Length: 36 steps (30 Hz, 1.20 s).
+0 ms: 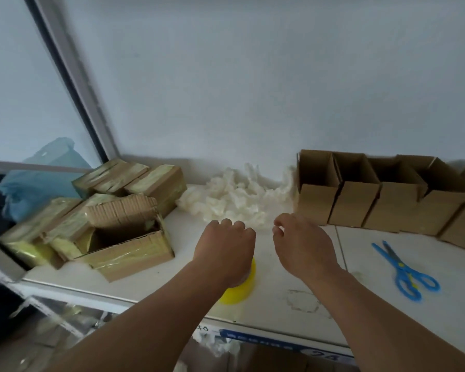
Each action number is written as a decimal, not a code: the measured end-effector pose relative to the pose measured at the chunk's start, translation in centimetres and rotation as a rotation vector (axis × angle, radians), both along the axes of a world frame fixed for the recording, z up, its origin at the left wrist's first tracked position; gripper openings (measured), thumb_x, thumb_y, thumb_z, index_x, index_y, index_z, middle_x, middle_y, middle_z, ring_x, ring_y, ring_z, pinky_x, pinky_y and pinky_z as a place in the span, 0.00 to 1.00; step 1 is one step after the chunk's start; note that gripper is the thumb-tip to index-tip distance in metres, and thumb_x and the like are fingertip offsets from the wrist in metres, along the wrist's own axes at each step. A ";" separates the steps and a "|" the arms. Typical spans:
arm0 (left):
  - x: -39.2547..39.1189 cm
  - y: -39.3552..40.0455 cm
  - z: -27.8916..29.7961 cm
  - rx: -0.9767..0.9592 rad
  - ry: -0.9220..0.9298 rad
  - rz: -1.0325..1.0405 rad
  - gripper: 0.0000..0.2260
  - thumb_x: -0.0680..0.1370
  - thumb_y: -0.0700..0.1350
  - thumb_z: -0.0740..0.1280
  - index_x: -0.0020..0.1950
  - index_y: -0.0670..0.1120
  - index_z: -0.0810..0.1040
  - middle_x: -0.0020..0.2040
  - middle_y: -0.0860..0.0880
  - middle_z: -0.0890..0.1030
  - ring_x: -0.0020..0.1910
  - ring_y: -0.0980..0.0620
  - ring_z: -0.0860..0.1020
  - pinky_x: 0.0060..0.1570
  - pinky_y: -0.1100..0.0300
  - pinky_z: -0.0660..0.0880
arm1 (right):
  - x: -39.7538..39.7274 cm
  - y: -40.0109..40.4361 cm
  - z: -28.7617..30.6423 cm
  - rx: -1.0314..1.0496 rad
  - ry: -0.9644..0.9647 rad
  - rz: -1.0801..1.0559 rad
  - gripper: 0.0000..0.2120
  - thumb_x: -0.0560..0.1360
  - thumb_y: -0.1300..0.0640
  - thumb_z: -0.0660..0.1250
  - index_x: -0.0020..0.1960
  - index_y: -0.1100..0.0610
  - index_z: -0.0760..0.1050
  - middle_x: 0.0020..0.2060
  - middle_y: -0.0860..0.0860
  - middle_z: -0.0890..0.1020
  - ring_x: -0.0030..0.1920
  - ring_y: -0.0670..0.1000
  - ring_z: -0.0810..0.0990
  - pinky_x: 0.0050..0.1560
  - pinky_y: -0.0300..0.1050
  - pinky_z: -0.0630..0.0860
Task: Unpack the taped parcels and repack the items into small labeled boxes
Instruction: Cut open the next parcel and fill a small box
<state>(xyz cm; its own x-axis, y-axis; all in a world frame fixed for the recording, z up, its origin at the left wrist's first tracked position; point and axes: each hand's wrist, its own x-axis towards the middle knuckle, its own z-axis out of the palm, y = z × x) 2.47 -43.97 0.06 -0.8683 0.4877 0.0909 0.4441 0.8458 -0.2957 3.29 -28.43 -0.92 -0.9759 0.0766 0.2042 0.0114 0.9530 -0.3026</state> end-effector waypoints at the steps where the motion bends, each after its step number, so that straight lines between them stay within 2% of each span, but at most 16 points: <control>1: 0.1 -0.7 0.3 0.000 -0.004 0.013 0.08 0.81 0.46 0.58 0.56 0.47 0.74 0.50 0.48 0.77 0.51 0.45 0.76 0.42 0.55 0.61 | 0.0 -0.7 0.0 0.012 0.002 0.018 0.14 0.82 0.51 0.53 0.63 0.50 0.72 0.58 0.48 0.77 0.57 0.52 0.75 0.54 0.47 0.73; 6: 1.6 -4.6 1.4 0.016 -0.014 0.059 0.08 0.81 0.46 0.59 0.58 0.47 0.73 0.54 0.48 0.76 0.54 0.45 0.75 0.43 0.55 0.61 | 0.3 -4.7 0.2 0.053 -0.008 0.094 0.13 0.83 0.52 0.53 0.61 0.51 0.73 0.56 0.49 0.77 0.55 0.52 0.75 0.52 0.47 0.74; 12: 2.2 -9.0 1.8 0.053 0.035 0.125 0.10 0.83 0.50 0.57 0.61 0.48 0.72 0.56 0.48 0.76 0.55 0.45 0.75 0.43 0.55 0.63 | 0.5 -8.5 0.8 0.074 -0.046 0.148 0.12 0.83 0.52 0.52 0.61 0.51 0.72 0.56 0.50 0.76 0.56 0.52 0.74 0.51 0.46 0.71; 20: 1.5 -8.4 2.5 0.157 0.020 0.205 0.12 0.84 0.51 0.54 0.60 0.49 0.73 0.56 0.49 0.77 0.55 0.46 0.77 0.42 0.55 0.65 | 0.5 -9.4 2.0 0.028 -0.054 0.164 0.14 0.82 0.54 0.53 0.60 0.52 0.74 0.55 0.52 0.77 0.55 0.55 0.75 0.53 0.49 0.73; 26: 0.9 -8.2 2.9 0.251 0.010 0.247 0.13 0.83 0.53 0.55 0.58 0.49 0.75 0.56 0.48 0.78 0.56 0.44 0.77 0.41 0.56 0.65 | -1.1 -6.6 3.2 -0.083 -0.019 0.088 0.13 0.82 0.52 0.55 0.61 0.52 0.75 0.57 0.52 0.77 0.57 0.55 0.75 0.50 0.46 0.70; 31: 0.0 -4.2 2.3 0.348 -0.051 0.230 0.15 0.83 0.54 0.55 0.62 0.50 0.75 0.57 0.50 0.78 0.56 0.46 0.77 0.42 0.56 0.65 | -1.9 -1.6 3.1 -0.194 0.017 -0.081 0.18 0.81 0.49 0.58 0.69 0.52 0.70 0.67 0.52 0.71 0.63 0.54 0.73 0.58 0.49 0.71; 33: -0.4 -2.6 1.6 0.372 -0.093 0.228 0.15 0.83 0.54 0.55 0.63 0.50 0.75 0.58 0.50 0.78 0.57 0.47 0.76 0.44 0.56 0.66 | -1.9 0.2 2.7 -0.225 0.059 -0.123 0.19 0.81 0.48 0.58 0.69 0.53 0.70 0.67 0.52 0.72 0.63 0.53 0.73 0.57 0.48 0.70; 36: -1.0 -1.7 1.0 0.362 -0.142 0.251 0.16 0.83 0.54 0.55 0.64 0.50 0.75 0.59 0.50 0.78 0.57 0.47 0.76 0.47 0.55 0.69 | -2.0 1.5 2.0 -0.257 0.066 -0.109 0.16 0.81 0.48 0.58 0.65 0.53 0.73 0.60 0.51 0.77 0.58 0.52 0.76 0.56 0.48 0.73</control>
<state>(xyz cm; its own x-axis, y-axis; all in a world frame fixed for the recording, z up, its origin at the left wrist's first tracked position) 1.50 -45.71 1.07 -0.9715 0.2201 0.0884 0.2276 0.9698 0.0873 1.30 -26.92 1.11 -0.9445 0.2374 0.2272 0.0818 0.8394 -0.5373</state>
